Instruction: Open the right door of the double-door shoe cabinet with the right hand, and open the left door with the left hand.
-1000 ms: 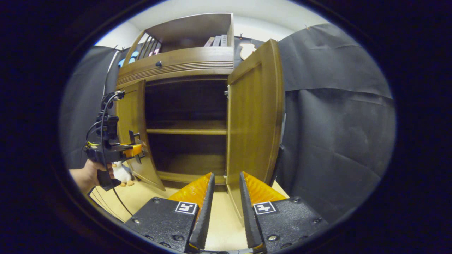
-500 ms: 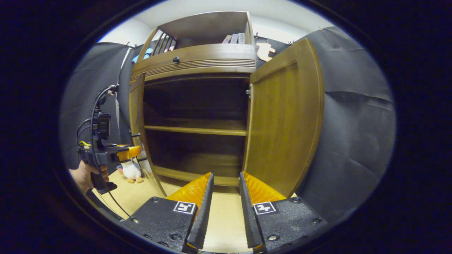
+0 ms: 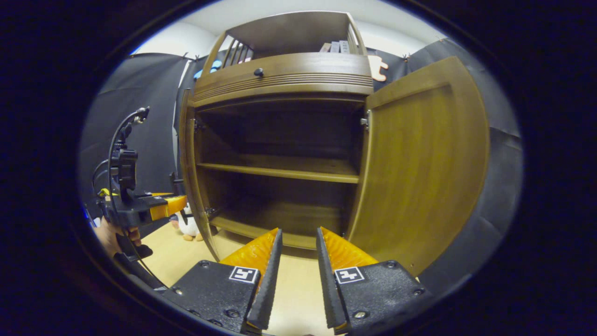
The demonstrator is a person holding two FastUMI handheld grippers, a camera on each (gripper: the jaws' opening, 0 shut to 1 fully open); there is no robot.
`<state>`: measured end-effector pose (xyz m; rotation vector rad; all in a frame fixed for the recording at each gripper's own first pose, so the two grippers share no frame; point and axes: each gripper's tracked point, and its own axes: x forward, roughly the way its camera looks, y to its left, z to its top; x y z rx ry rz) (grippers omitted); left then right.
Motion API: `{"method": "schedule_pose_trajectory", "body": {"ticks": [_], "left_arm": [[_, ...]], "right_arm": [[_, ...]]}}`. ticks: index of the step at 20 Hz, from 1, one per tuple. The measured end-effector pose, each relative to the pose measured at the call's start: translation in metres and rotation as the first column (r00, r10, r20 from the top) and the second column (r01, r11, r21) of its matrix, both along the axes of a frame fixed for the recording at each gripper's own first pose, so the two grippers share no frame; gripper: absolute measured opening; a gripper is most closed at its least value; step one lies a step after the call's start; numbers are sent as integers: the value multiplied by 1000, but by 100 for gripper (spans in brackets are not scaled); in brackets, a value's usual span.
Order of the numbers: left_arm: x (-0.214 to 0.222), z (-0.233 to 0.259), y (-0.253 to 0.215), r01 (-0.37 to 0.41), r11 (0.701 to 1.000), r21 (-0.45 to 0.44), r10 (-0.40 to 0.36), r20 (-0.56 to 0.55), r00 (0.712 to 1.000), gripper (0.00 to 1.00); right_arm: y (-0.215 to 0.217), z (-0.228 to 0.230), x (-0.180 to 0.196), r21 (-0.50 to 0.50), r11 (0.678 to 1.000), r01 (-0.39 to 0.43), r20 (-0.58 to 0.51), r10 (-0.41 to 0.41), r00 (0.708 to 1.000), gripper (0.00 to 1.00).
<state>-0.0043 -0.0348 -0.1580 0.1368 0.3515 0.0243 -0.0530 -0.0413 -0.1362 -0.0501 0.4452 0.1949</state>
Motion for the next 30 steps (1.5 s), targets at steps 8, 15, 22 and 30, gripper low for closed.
{"method": "schedule_pose_trajectory", "body": {"ticks": [8, 15, 22, 30], "left_arm": [[-24, 8, 41, -65, 998, 21, 65, 7, 998, 30], [-39, 16, 74, -120, 992, 48, 118, 43, 992, 28], [-53, 15, 115, -184, 983, 20, 183, 43, 982, 35], [-76, 14, 166, -263, 964, 30, 263, 24, 965, 21]], "right_arm": [[40, -4, 19, 22, 996, -85, -15, 86, 996, 46], [76, -11, 25, 33, 987, -154, -16, 155, 988, 47], [98, -15, 29, 36, 981, -191, -23, 192, 981, 47], [119, -16, 30, 33, 975, -222, -27, 223, 975, 47]]}}
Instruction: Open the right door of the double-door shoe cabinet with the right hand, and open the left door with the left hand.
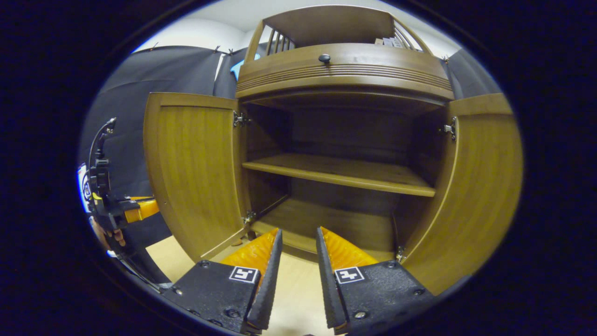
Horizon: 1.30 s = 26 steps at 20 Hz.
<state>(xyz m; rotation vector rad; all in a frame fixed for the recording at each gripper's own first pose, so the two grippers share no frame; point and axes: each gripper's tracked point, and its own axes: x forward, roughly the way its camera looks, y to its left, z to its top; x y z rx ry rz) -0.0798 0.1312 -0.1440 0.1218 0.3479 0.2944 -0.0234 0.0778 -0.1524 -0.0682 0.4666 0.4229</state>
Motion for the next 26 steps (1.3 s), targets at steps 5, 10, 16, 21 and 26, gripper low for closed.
{"method": "schedule_pose_trajectory", "body": {"ticks": [5, 10, 16, 21, 26], "left_arm": [[-10, 5, 17, -45, 999, 19, 45, 5, 999, 21], [-17, 7, 10, -36, 999, 27, 36, -1, 999, 21], [-10, 27, -24, -6, 1000, 25, 5, 64, 998, 21], [11, 41, -59, 59, 997, 40, -62, 101, 993, 30], [36, 56, -110, 172, 984, 43, -176, 138, 975, 45]], "right_arm": [[4, -1, 2, -2, 1000, -2, -1, 2, 1000, 46], [-5, 0, 7, -12, 999, 32, 5, -32, 999, 47], [-35, 7, 15, 0, 993, 119, 25, -119, 993, 47], [-62, 21, 17, 10, 981, 192, 62, -192, 979, 56], [-79, 37, 11, 16, 973, 230, 96, -231, 968, 63]]}}
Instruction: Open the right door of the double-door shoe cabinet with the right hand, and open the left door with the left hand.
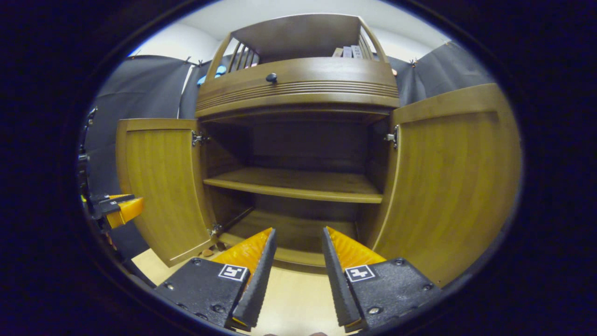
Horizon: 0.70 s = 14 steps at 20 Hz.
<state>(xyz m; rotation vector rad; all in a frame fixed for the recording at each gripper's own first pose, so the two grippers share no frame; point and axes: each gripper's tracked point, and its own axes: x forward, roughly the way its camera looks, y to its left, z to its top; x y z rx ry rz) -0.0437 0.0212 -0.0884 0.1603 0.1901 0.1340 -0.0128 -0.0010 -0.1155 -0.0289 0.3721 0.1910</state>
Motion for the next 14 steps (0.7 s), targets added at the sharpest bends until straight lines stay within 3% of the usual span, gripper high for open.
{"method": "schedule_pose_trajectory", "body": {"ticks": [1, 3, 4, 5, 6, 10, 11, 13, 14], "left_arm": [[4, 4, -11, 25, 1000, -8, -25, 13, 1000, 60], [11, 14, -35, 74, 997, -26, -73, 39, 997, 56], [14, 18, -46, 95, 995, -33, -93, 48, 994, 60], [15, 22, -57, 118, 992, -42, -116, 59, 992, 84], [15, 27, -68, 143, 988, -51, -139, 68, 988, 77], [17, 40, -108, 248, 967, -65, -241, 94, 966, 87], [17, 42, -113, 261, 963, -62, -255, 97, 962, 96], [14, 48, -122, 281, 958, -53, -274, 107, 956, 100], [14, 52, -125, 291, 955, -51, -284, 116, 952, 94]], "right_arm": [[-2, 5, -2, 3, 1000, 8, 9, -8, 1000, 67], [-9, 15, -5, 9, 1000, 23, 28, -24, 999, 72], [-10, 20, -6, 11, 999, 30, 38, -30, 999, 74], [-12, 26, -8, 15, 999, 37, 51, -37, 998, 80], [-15, 32, -10, 21, 999, 45, 65, -46, 997, 81], [-22, 43, -13, 42, 998, 52, 96, -56, 994, 87], [-25, 46, -15, 46, 997, 59, 103, -64, 993, 89], [-27, 55, -17, 56, 996, 64, 130, -71, 989, 89], [-29, 60, -18, 60, 996, 69, 146, -77, 986, 92]]}}
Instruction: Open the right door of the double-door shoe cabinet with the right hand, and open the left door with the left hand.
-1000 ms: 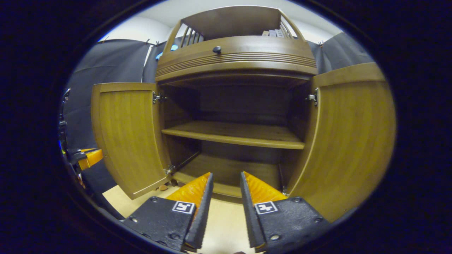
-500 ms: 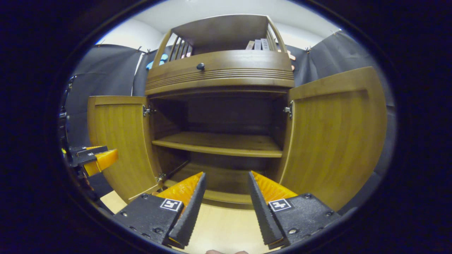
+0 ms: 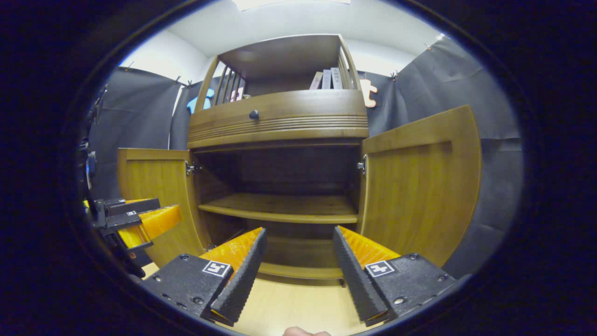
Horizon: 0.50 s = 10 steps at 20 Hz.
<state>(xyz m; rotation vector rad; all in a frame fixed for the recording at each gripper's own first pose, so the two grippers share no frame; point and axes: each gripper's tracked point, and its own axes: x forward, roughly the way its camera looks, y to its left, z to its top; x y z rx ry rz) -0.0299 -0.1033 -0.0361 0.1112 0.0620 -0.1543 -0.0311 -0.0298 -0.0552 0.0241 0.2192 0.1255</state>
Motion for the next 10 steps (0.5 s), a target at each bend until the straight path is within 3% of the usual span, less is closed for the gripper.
{"method": "schedule_pose_trajectory", "body": {"ticks": [5, 10], "left_arm": [[-2, 20, 0, 5, 1000, -16, -4, 40, 999, 94], [-3, 26, 11, -20, 1000, -2, 20, 51, 998, 94]], "right_arm": [[-9, 22, 0, -11, 1000, 27, 68, -26, 997, 96], [-5, 24, 1, -19, 1000, 14, 70, -13, 997, 97]]}}
